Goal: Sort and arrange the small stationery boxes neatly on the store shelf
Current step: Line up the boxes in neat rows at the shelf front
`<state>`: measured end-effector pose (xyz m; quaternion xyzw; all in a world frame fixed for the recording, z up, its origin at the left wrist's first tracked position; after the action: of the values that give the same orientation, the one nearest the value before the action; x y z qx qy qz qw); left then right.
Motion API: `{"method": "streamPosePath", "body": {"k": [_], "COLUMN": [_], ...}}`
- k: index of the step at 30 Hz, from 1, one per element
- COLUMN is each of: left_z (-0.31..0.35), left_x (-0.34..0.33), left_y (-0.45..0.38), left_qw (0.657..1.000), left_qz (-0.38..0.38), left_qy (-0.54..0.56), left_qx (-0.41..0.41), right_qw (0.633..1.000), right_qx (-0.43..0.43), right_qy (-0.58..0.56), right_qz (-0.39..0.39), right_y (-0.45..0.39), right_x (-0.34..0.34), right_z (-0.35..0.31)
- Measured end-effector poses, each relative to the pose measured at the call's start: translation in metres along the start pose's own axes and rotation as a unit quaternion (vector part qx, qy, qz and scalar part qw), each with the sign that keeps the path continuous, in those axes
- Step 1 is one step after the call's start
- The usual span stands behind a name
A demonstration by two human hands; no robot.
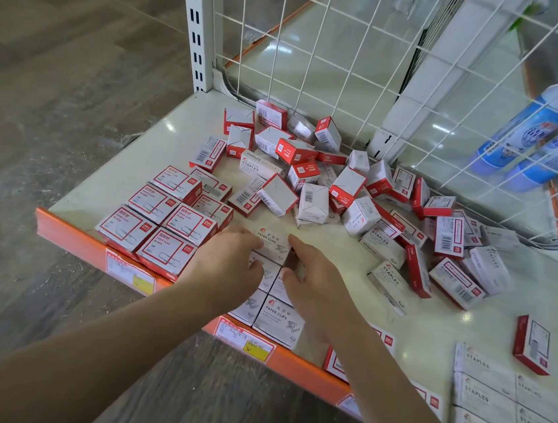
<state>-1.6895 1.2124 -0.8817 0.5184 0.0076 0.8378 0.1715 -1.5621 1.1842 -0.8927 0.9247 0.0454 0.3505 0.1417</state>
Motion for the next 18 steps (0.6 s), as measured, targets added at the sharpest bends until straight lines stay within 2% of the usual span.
{"method": "streamPosePath", "body": {"k": [10,14,18], "left_z": [-0.001,0.004,0.012], "left_x": [-0.002,-0.002,-0.002], "left_y": [0.001,0.003,0.005], "left_qw": [1.000,0.999,0.995], "left_qz": [-0.007,-0.009,-0.024], "left_qy": [0.005,-0.041,-0.080], "left_qx": [0.009,-0.016,-0.057], "right_qw": [1.000,1.000,0.998], "right_qx": [-0.003,-0.002,0.002], "right_qy": [-0.015,-0.023,-0.031], "right_qz": [0.001,0.005,0.055], "right_y": [0.001,0.000,0.004], "right_x": [0.000,-0.004,0.007], "right_z": [0.000,0.005,0.014]}}
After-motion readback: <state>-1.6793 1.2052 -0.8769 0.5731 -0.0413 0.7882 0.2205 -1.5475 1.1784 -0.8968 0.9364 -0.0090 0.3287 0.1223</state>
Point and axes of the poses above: each hand's wrist, its own y-axis away from the middle knuckle, its own x-axis out of the back of the hand, z = x × y, the point moved 4 cm from there along -y, towards the middle knuckle, and after that the axes turned 7 degrees about -y, right-handed, at the moved point
